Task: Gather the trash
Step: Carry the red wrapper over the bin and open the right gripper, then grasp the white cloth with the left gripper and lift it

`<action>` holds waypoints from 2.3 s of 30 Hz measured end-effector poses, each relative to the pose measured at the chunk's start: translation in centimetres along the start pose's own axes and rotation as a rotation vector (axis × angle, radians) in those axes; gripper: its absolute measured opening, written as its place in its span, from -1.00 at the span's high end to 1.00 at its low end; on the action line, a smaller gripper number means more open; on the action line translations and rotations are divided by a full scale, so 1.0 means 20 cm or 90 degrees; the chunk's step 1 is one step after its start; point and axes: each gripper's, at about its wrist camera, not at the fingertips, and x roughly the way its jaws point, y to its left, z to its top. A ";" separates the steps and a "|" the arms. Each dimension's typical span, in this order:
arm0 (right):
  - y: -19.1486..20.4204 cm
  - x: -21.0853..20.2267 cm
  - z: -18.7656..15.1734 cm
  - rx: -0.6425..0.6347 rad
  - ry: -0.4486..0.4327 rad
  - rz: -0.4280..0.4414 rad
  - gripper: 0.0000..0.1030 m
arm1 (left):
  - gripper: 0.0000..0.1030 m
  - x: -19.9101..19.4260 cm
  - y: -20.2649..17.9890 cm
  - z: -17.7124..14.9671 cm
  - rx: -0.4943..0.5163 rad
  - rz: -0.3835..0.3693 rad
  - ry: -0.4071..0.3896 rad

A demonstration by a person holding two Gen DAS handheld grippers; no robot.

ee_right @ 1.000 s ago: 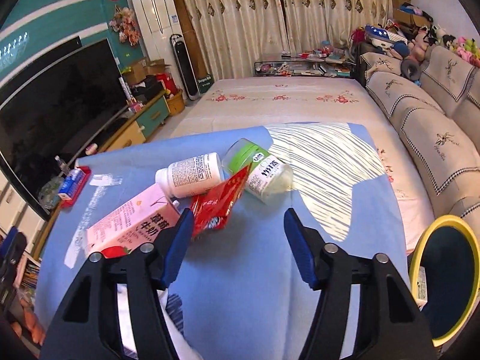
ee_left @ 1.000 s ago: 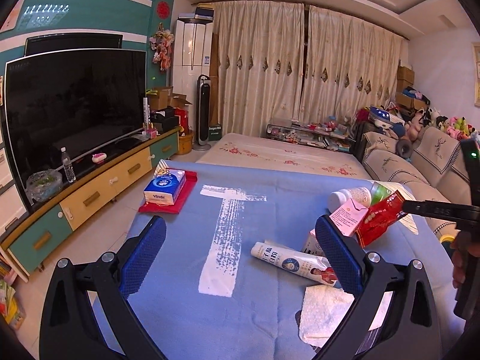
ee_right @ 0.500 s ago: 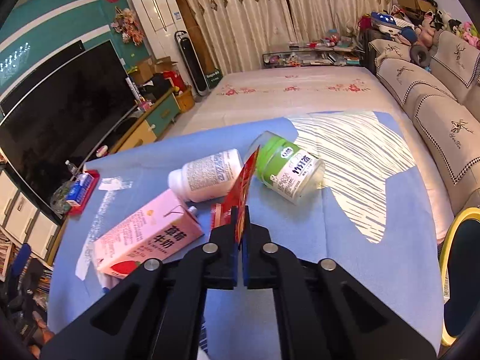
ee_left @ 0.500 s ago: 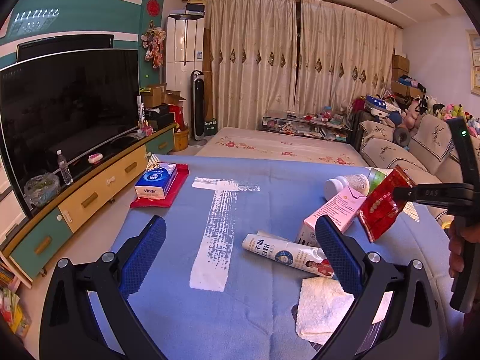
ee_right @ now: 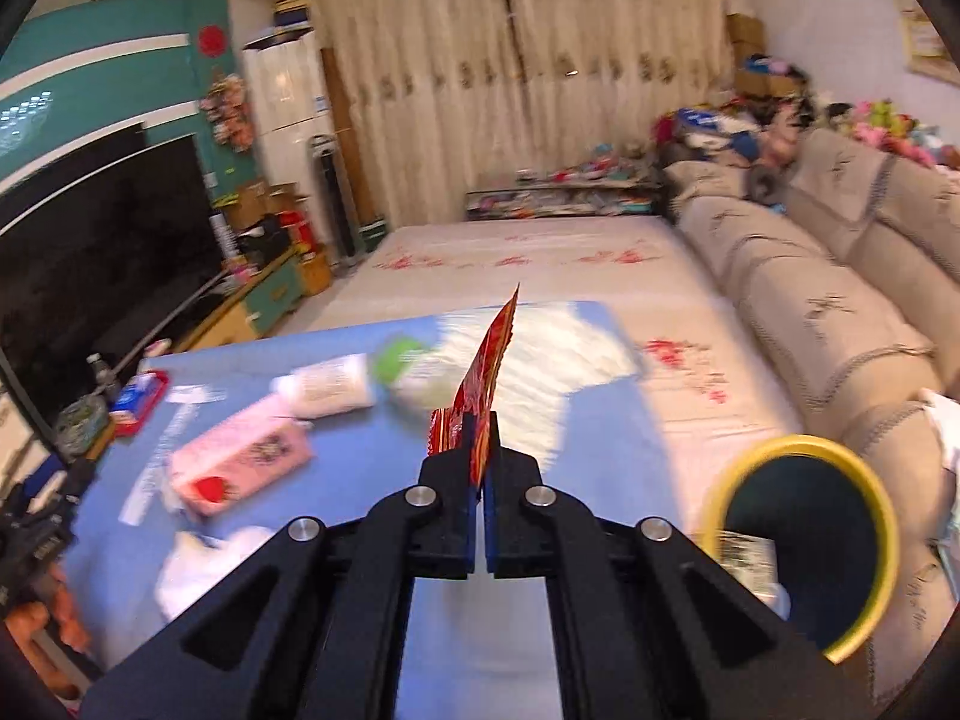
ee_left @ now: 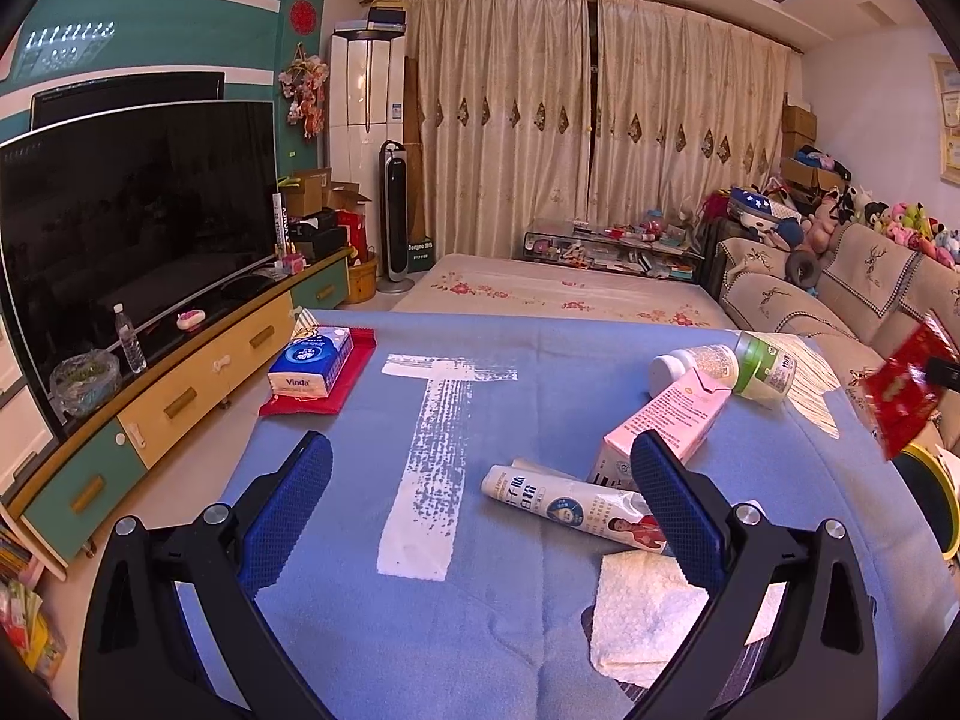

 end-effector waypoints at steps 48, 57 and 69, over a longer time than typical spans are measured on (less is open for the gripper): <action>-0.82 -0.01 -0.38 0.187 0.039 -0.127 -0.12 | -0.90 0.27 -0.56 -0.23 0.127 -0.085 0.268; -0.87 -0.02 -0.40 0.207 0.039 -0.104 -0.12 | -0.23 0.24 -0.62 -0.24 0.101 -0.108 0.287; -0.91 -0.08 -0.44 0.228 0.031 -0.092 -0.12 | 0.80 0.03 -0.71 -0.26 0.096 -0.191 0.282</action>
